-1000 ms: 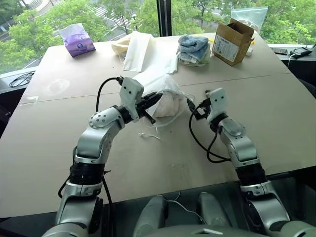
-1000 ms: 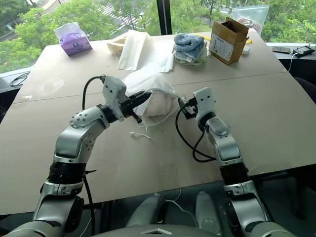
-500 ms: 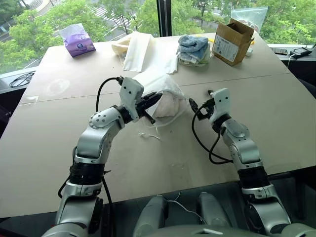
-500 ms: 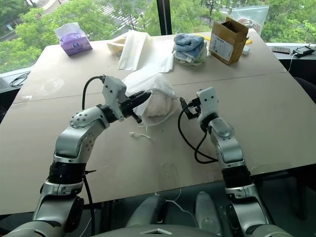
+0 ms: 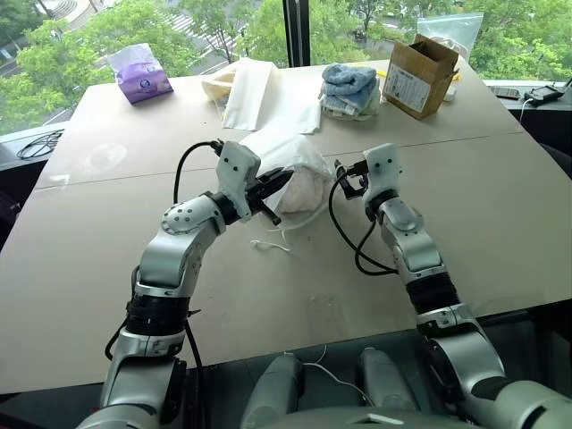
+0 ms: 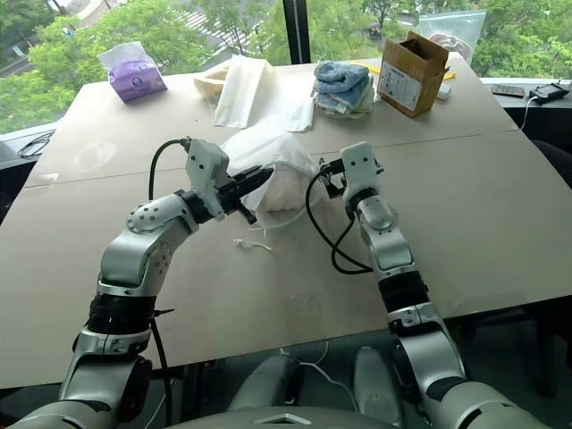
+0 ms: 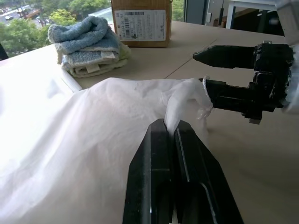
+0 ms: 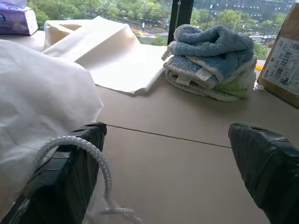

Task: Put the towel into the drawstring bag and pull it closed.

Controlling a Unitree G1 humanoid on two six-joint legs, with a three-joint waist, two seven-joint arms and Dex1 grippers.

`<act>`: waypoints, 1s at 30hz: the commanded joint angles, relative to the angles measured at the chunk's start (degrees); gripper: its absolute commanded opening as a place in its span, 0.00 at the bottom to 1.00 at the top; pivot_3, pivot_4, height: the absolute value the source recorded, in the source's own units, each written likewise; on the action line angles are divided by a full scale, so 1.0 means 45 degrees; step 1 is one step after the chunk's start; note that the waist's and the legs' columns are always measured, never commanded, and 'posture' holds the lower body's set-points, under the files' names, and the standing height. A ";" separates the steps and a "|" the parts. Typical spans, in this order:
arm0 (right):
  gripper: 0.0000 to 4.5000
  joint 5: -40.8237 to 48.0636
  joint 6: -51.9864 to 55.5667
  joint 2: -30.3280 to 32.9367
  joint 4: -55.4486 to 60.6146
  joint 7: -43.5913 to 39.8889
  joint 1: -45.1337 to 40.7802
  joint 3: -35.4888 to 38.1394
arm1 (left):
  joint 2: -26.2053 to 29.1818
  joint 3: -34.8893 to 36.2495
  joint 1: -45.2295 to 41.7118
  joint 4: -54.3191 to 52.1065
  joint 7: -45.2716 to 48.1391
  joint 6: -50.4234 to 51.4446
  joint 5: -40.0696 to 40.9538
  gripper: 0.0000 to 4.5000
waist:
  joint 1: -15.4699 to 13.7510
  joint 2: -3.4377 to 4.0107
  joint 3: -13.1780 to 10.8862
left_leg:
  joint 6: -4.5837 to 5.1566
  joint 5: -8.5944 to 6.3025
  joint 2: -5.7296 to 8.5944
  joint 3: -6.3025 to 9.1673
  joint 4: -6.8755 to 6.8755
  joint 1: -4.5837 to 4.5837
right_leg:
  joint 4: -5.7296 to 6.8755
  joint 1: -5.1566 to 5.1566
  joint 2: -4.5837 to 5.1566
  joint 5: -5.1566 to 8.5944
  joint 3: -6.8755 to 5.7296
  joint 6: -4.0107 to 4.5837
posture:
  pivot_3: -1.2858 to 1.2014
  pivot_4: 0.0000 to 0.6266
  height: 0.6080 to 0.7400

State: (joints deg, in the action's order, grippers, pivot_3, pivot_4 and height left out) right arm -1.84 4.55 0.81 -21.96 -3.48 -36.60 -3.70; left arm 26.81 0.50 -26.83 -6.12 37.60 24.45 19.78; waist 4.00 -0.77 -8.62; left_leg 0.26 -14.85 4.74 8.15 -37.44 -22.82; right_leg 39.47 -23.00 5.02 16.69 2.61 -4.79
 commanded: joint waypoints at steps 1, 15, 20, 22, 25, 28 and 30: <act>0.99 -0.0309 -0.0846 -0.0018 -0.0380 0.1539 -0.0320 0.0712 | 0.0084 0.0299 -0.0065 -0.0412 -0.0019 -0.0289 0.0011 0.00 | -0.0014 0.0000 0.0000 | 0.0000 0.0000 0.0001 0.0000 0.0000 0.0000 | 0.0000 0.0000 0.0000 0.0000 0.0001 0.0000 | 0.52 0.24 1.00; 0.94 -0.0189 -0.1143 0.1000 0.1463 0.1563 0.1004 0.1282 | 0.0016 0.0282 -0.0107 -0.0134 -0.0023 -0.0482 -0.0064 0.00 | 0.0024 0.0001 0.0000 | 0.0000 0.0001 -0.0001 -0.0037 -0.0001 0.0001 | 0.0050 -0.0031 -0.0003 0.0001 0.0043 0.0000 | 0.52 0.24 1.00; 0.60 0.0281 -0.0539 0.1695 0.3208 -0.0792 0.1883 0.0490 | -0.0014 0.0232 -0.0167 0.0081 0.0066 -0.0634 -0.0111 0.00 | 0.0021 0.0000 0.0000 | 0.0002 0.0002 -0.0002 -0.0048 -0.0005 0.0003 | 0.0059 -0.0035 -0.0007 0.0001 0.0056 0.0000 | 0.52 0.24 1.00; 0.60 0.0285 -0.0262 0.1863 0.3659 -0.1148 0.2116 0.0367 | -0.0045 0.0195 -0.0205 0.0147 0.0088 -0.0675 -0.0122 0.00 | 0.0014 0.0001 0.0001 | 0.0002 0.0002 -0.0003 -0.0048 -0.0006 0.0003 | 0.0064 -0.0036 -0.0008 0.0001 0.0056 0.0000 | 0.52 0.24 1.00; 0.42 0.0479 0.0090 0.1806 0.4050 -0.1423 0.2255 0.0374 | -0.0111 0.0131 -0.0230 0.0186 0.0083 -0.0718 -0.0135 0.00 | 0.0006 0.0000 0.0001 | 0.0001 0.0002 -0.0003 -0.0049 -0.0009 0.0004 | 0.0065 -0.0036 -0.0007 0.0001 0.0058 0.0000 | 0.52 0.24 1.00; 0.22 0.0616 0.0290 0.1638 0.4260 -0.1702 0.2213 0.0250 | -0.0141 0.0103 -0.0250 0.0215 0.0094 -0.0737 -0.0145 0.00 | 0.0001 0.0000 0.0000 | 0.0001 0.0003 -0.0003 -0.0051 -0.0010 0.0004 | 0.0066 -0.0037 -0.0008 0.0001 0.0060 0.0000 | 0.52 0.24 1.00; 0.22 0.0701 0.0424 0.1516 0.4365 -0.1781 0.2186 0.0234 | -0.0149 0.0102 -0.0255 0.0216 0.0099 -0.0736 -0.0147 0.00 | 0.0002 0.0000 0.0000 | 0.0000 0.0003 -0.0004 -0.0051 -0.0010 0.0004 | 0.0067 -0.0040 -0.0008 0.0001 0.0061 0.0000 | 0.52 0.24 1.00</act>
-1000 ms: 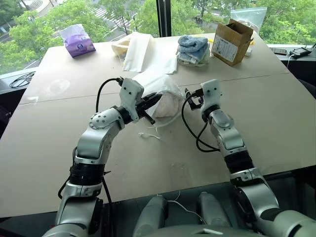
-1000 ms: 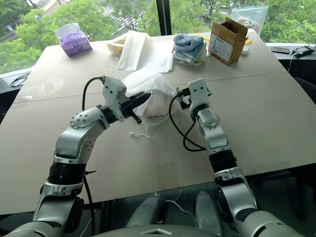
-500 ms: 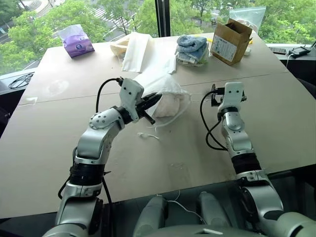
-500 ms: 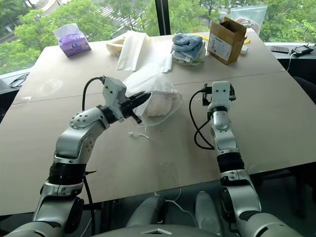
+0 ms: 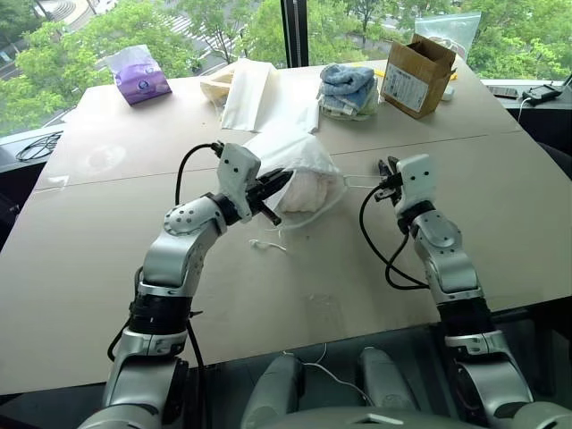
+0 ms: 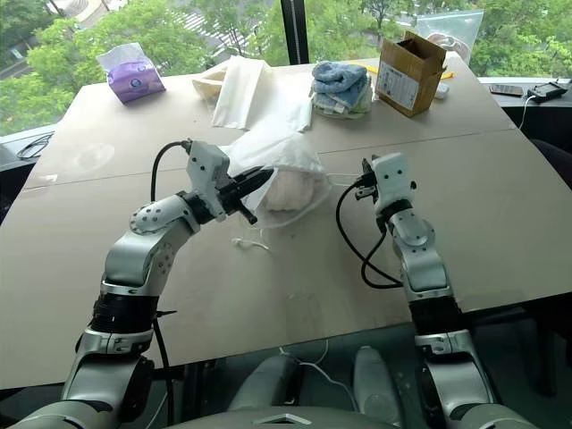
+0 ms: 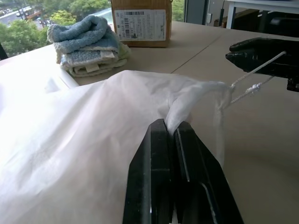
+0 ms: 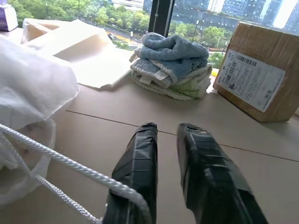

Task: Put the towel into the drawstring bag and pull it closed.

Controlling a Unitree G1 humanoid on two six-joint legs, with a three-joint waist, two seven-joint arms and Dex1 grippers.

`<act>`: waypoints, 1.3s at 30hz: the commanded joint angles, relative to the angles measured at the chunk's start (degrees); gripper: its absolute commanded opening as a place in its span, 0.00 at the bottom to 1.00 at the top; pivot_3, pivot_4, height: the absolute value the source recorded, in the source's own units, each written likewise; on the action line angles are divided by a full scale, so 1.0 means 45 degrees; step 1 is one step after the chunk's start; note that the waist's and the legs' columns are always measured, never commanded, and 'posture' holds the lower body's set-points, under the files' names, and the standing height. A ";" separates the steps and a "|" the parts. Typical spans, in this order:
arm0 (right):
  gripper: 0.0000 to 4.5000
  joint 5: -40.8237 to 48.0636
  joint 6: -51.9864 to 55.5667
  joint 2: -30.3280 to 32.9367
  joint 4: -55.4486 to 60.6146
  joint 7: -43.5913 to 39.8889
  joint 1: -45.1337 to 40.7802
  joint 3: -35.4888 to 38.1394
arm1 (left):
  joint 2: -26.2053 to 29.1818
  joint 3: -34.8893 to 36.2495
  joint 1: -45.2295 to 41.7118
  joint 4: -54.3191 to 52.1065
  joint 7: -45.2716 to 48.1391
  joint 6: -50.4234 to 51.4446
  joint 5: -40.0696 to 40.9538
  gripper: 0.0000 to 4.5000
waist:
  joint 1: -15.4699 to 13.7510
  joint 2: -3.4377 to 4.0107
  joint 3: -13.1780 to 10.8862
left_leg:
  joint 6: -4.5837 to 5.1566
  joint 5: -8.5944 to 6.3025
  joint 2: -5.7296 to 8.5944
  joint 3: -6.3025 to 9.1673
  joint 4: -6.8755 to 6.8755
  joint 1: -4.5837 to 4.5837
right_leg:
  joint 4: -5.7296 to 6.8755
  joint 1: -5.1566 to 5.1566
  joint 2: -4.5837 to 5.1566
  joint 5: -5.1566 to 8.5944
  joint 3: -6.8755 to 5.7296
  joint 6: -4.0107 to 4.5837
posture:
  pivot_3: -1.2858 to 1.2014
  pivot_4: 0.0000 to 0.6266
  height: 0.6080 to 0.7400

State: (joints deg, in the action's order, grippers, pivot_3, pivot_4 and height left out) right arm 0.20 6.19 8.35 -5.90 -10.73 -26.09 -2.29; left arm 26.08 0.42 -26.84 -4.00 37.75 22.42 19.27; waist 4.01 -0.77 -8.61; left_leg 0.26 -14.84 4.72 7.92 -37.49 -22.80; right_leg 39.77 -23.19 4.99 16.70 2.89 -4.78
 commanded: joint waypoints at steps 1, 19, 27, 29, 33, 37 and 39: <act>0.22 0.0342 0.0190 -0.0246 0.0868 -0.0212 -0.0145 -0.0075 | 0.0017 0.0125 -0.0246 -0.0266 0.0067 -0.0282 -0.0031 0.00 | -0.0006 0.0000 0.0000 | 0.0000 0.0000 0.0000 0.0000 0.0000 0.0000 | 0.0001 0.0000 0.0000 0.0000 0.0000 0.0000 | 0.52 0.24 1.00; 0.22 -0.1057 0.2083 0.1302 0.3205 -0.1700 0.1271 -0.1425 | 0.0000 0.0148 -0.0274 -0.0208 0.0048 -0.0328 -0.0025 0.00 | -0.0073 -0.0002 0.0001 | 0.0000 0.0000 -0.0001 -0.0004 0.0001 -0.0001 | 0.0000 -0.0003 0.0000 0.0000 0.0005 0.0000 | 0.52 0.24 1.00; 0.22 -0.0837 0.2765 0.1629 0.3942 -0.2539 0.1608 -0.1659 | -0.0043 0.0086 -0.0338 -0.0121 0.0107 -0.0357 -0.0037 0.00 | -0.0117 -0.0003 0.0000 | 0.0000 0.0000 0.0000 -0.0006 0.0000 -0.0001 | -0.0002 -0.0002 0.0001 0.0000 0.0008 0.0000 | 0.52 0.24 1.00; 0.22 -0.0932 0.2714 0.1761 0.3887 -0.2659 0.1509 -0.1755 | -0.0044 0.0070 -0.0378 -0.0083 0.0108 -0.0367 -0.0057 0.00 | -0.0132 -0.0003 0.0000 | 0.0000 0.0000 0.0000 -0.0006 0.0000 -0.0001 | -0.0002 -0.0002 0.0000 0.0000 0.0007 0.0000 | 0.52 0.24 1.00; 0.22 -0.0867 0.2673 0.1741 0.3840 -0.2743 0.1460 -0.1785 | -0.0041 0.0060 -0.0417 -0.0056 0.0112 -0.0374 -0.0068 0.00 | -0.0136 -0.0003 0.0000 | 0.0000 0.0000 0.0000 -0.0006 0.0000 -0.0001 | -0.0002 -0.0002 0.0001 0.0000 0.0007 0.0000 | 0.52 0.24 1.00; 0.22 -0.0722 0.2513 0.1782 0.3974 -0.3080 0.1625 -0.1870 | -0.0044 0.0072 -0.0410 -0.0083 0.0092 -0.0350 -0.0065 0.00 | -0.0139 -0.0003 0.0000 | 0.0000 0.0000 0.0000 -0.0006 0.0000 -0.0001 | -0.0002 -0.0002 0.0001 0.0000 0.0007 -0.0001 | 0.52 0.24 1.00; 0.22 -0.0702 0.2462 0.1842 0.4060 -0.3228 0.1703 -0.1910 | -0.0043 0.0071 -0.0396 -0.0105 0.0092 -0.0340 -0.0062 0.00 | -0.0141 -0.0004 0.0000 | 0.0000 0.0000 0.0000 -0.0006 0.0000 -0.0001 | -0.0002 -0.0002 0.0001 0.0000 0.0007 -0.0001 | 0.52 0.24 1.00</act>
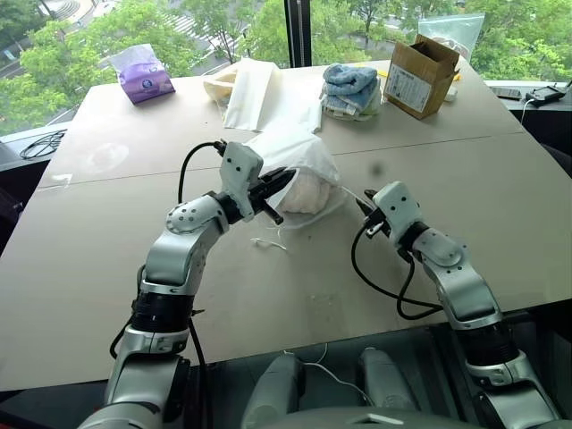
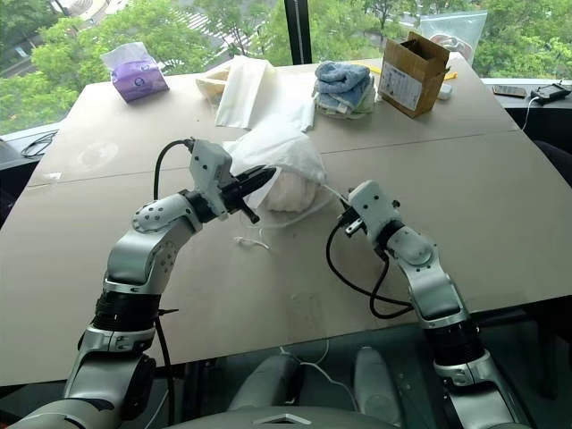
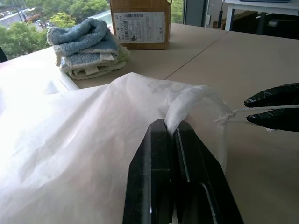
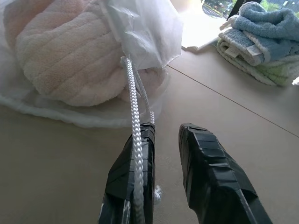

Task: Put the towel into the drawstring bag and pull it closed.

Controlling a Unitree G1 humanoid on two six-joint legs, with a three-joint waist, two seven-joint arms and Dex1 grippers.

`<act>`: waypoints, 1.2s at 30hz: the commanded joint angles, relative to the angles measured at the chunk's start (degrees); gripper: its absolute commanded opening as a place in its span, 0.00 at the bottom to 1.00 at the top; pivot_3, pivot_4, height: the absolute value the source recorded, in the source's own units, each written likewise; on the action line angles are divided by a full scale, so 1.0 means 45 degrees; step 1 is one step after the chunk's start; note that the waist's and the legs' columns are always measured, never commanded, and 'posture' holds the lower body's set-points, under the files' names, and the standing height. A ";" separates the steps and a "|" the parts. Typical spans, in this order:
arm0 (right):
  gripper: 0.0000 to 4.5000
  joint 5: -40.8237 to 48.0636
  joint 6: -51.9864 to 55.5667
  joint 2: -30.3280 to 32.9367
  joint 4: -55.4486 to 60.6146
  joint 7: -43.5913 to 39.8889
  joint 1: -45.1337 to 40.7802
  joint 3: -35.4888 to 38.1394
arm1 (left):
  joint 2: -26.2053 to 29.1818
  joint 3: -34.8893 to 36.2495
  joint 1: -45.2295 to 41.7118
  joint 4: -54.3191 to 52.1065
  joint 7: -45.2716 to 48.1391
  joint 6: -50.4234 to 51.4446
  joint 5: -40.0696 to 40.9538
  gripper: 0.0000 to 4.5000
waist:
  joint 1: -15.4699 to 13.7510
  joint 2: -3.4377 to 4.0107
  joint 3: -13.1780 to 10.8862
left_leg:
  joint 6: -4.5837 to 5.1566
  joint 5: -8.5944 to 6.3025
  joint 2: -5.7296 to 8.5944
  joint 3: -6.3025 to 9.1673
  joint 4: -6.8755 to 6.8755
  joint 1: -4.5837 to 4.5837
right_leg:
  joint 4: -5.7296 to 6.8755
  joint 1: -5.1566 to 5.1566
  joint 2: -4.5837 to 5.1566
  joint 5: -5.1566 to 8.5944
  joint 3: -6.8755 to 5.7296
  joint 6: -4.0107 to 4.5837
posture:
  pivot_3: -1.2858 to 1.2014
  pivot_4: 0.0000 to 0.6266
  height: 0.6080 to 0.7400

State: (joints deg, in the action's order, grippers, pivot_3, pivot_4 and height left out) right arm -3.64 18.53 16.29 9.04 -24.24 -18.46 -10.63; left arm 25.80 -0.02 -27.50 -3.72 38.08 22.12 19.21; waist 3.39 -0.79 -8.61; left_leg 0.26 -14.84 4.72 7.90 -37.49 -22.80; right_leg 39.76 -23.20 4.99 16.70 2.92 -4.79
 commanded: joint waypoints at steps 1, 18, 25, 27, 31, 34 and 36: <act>0.22 0.0094 -0.0338 0.0163 0.0762 -0.0299 0.0009 -0.0104 | 0.0018 0.0167 -0.0238 -0.0178 0.0021 -0.0271 -0.0048 0.00 | -0.0006 0.0000 0.0000 | 0.0000 0.0000 0.0000 0.0000 0.0000 0.0000 | 0.0000 0.0000 0.0000 0.0000 0.0000 0.0000 | 0.52 0.24 1.00; 0.22 -0.1918 -0.2668 0.1335 -0.0080 -0.0297 -0.0412 -0.1126 | -0.0058 0.0159 -0.0183 -0.0147 0.0046 -0.0311 -0.0061 0.00 | -0.0039 -0.0005 -0.0001 | -0.0001 0.0000 -0.0002 -0.0003 -0.0002 0.0000 | -0.0001 0.0000 -0.0002 0.0000 -0.0001 0.0000 | 0.52 0.24 1.00; 0.22 0.0666 -0.0743 -0.0175 0.0881 -0.0767 0.0315 -0.0071 | -0.0045 0.0163 -0.0203 -0.0077 0.0087 -0.0340 -0.0071 0.00 | -0.0168 -0.0007 -0.0001 | 0.0000 0.0000 0.0001 -0.0002 -0.0005 -0.0001 | -0.0003 0.0002 0.0003 0.0000 0.0003 0.0000 | 0.52 0.24 1.00; 0.22 0.0400 -0.0373 -0.0146 0.0867 -0.0423 0.0335 -0.0015 | -0.0059 0.0150 -0.0205 -0.0079 0.0100 -0.0336 -0.0070 0.00 | -0.0201 -0.0006 -0.0001 | 0.0000 0.0000 0.0000 -0.0001 -0.0005 -0.0001 | -0.0003 0.0002 0.0000 0.0000 0.0001 0.0000 | 0.52 0.24 1.00; 0.22 -0.0107 0.0069 -0.0104 0.0552 0.0261 0.0238 0.0119 | -0.0055 0.0132 -0.0196 -0.0087 0.0137 -0.0315 -0.0072 0.00 | -0.0217 -0.0006 -0.0001 | 0.0000 0.0000 0.0000 0.0002 -0.0005 0.0000 | -0.0002 0.0002 -0.0001 0.0000 -0.0003 0.0000 | 0.52 0.24 1.00; 0.22 0.0003 0.0566 -0.0282 0.0549 0.0406 0.0244 0.0192 | -0.0042 0.0121 -0.0203 -0.0085 0.0158 -0.0305 -0.0077 0.00 | -0.0211 -0.0007 -0.0001 | -0.0001 0.0000 0.0000 0.0000 -0.0004 0.0000 | -0.0002 0.0001 -0.0001 0.0000 -0.0002 0.0000 | 0.52 0.24 1.00; 0.22 0.0189 0.0912 -0.0518 0.0536 0.0537 0.0294 0.0302 | -0.0036 0.0117 -0.0205 -0.0083 0.0161 -0.0314 -0.0091 0.00 | -0.0205 -0.0006 -0.0001 | -0.0001 0.0000 -0.0001 0.0000 -0.0004 0.0000 | -0.0001 0.0000 -0.0002 0.0000 -0.0002 0.0000 | 0.52 0.24 1.00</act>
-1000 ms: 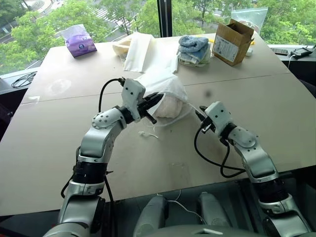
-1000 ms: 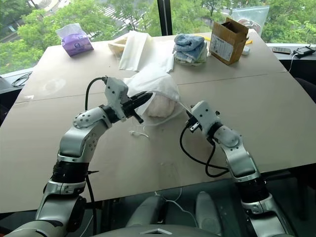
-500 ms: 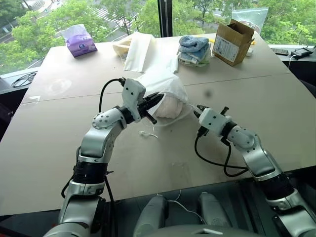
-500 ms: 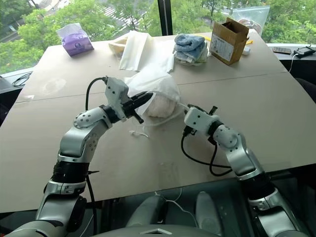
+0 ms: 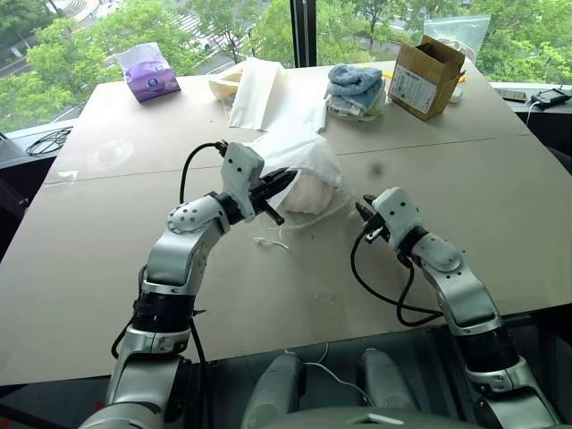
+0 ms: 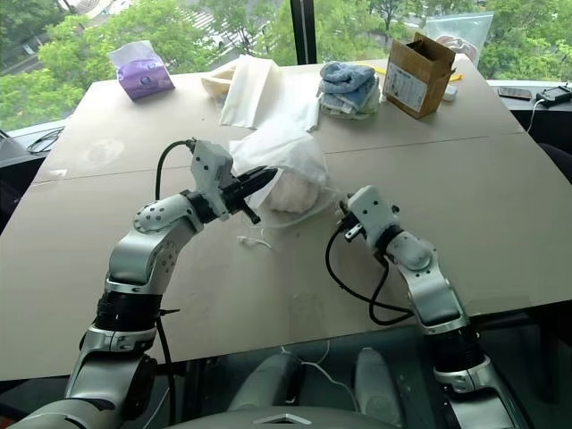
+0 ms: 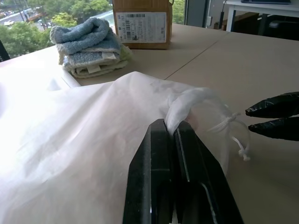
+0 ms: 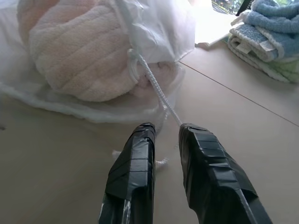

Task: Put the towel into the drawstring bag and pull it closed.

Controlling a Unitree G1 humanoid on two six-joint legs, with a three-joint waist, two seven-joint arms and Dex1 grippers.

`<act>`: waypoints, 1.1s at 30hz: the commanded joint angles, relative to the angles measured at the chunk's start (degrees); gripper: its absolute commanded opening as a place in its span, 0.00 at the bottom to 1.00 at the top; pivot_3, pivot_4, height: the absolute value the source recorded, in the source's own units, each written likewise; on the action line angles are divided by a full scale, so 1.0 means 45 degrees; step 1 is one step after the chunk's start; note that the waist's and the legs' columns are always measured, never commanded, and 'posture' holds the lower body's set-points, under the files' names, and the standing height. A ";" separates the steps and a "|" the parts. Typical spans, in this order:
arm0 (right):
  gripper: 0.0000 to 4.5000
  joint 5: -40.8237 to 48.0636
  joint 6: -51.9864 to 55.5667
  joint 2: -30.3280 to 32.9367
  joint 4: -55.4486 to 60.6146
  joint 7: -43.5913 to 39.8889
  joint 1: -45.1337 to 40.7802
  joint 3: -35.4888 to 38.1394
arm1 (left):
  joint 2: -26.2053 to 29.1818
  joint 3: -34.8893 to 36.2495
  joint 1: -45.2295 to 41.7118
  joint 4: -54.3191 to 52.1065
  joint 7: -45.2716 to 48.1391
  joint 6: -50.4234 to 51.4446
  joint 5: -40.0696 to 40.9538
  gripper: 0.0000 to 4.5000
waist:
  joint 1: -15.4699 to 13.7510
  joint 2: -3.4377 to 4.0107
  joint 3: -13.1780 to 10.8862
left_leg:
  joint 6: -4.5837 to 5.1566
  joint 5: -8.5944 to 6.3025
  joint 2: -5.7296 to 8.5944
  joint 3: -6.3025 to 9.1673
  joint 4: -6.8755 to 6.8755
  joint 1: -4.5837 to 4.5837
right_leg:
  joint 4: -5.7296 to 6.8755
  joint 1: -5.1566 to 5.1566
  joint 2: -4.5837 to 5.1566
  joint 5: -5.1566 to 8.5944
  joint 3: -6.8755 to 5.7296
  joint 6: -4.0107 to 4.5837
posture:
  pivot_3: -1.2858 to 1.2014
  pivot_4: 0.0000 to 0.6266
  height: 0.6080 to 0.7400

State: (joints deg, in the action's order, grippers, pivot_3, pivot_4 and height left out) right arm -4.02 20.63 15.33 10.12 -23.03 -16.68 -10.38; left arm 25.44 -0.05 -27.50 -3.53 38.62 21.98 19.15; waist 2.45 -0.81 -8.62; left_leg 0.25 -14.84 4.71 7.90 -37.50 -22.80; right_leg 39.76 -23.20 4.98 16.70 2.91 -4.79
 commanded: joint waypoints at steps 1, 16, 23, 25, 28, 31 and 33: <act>0.22 0.0537 0.0774 -0.0532 0.0354 0.0303 -0.0075 0.0364 | 0.0044 0.0125 -0.0203 -0.0132 0.0039 -0.0284 -0.0078 0.00 | 0.0004 0.0000 0.0000 | 0.0000 0.0000 0.0000 -0.0001 0.0000 0.0000 | 0.0001 0.0000 0.0000 0.0000 0.0001 0.0000 | 0.52 0.24 1.00; 0.78 0.1249 0.2131 -0.1551 -0.0298 0.1033 -0.0693 0.0624 | 0.0004 0.0144 -0.0267 -0.0013 0.0077 -0.0368 -0.0136 0.00 | 0.0020 0.0001 0.0000 | 0.0000 0.0000 0.0001 -0.0001 0.0000 0.0000 | 0.0001 0.0000 0.0001 0.0000 0.0002 0.0000 | 0.52 0.24 1.00; 0.66 0.1216 0.0997 -0.1954 -0.2045 0.1677 -0.1137 0.0913 | -0.0007 0.0142 -0.0292 0.0004 0.0056 -0.0381 -0.0167 0.00 | 0.0015 0.0000 0.0000 | 0.0000 0.0000 0.0002 -0.0001 0.0002 0.0000 | -0.0001 0.0000 0.0004 0.0000 0.0001 0.0000 | 0.52 0.24 1.00; 0.49 0.1215 0.0783 -0.1946 -0.2207 0.1760 -0.1101 0.0969 | 0.0023 0.0185 -0.0280 -0.0027 0.0051 -0.0345 -0.0149 0.00 | 0.0017 0.0001 0.0000 | 0.0000 0.0000 0.0003 -0.0002 0.0002 0.0000 | 0.0001 0.0000 0.0004 0.0000 0.0002 0.0000 | 0.52 0.24 1.00; 0.28 0.1191 0.0504 -0.1971 -0.2309 0.1978 -0.1033 0.1098 | 0.0045 0.0201 -0.0254 -0.0078 0.0040 -0.0299 -0.0143 0.00 | 0.0017 0.0000 0.0000 | 0.0000 0.0000 0.0002 -0.0001 0.0001 0.0000 | 0.0002 0.0000 0.0003 0.0000 0.0001 0.0000 | 0.52 0.24 1.00; 0.01 0.1124 0.0168 -0.1982 -0.2311 0.2240 -0.0949 0.1228 | 0.0034 0.0194 -0.0256 -0.0092 0.0049 -0.0272 -0.0153 0.00 | 0.0020 0.0001 0.0000 | 0.0000 0.0000 0.0002 -0.0001 0.0001 0.0000 | 0.0001 0.0000 0.0003 0.0000 0.0001 0.0000 | 0.52 0.24 1.00; 0.01 0.1056 -0.0061 -0.2014 -0.2280 0.2528 -0.0943 0.1416 | 0.0038 0.0195 -0.0250 -0.0094 0.0066 -0.0268 -0.0159 0.00 | 0.0017 0.0001 0.0000 | 0.0000 0.0000 0.0002 0.0000 0.0001 0.0000 | 0.0002 0.0000 0.0002 0.0000 0.0000 0.0000 | 0.52 0.24 1.00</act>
State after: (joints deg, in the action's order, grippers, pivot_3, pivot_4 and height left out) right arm 0.72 22.17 6.44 -1.27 -12.78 -20.66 -5.23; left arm 25.33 -0.07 -27.65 -3.00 38.72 21.60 18.22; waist 2.53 -0.81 -8.62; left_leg 0.25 -14.84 4.72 7.90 -37.50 -22.80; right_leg 39.77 -23.20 5.00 16.70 2.91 -4.79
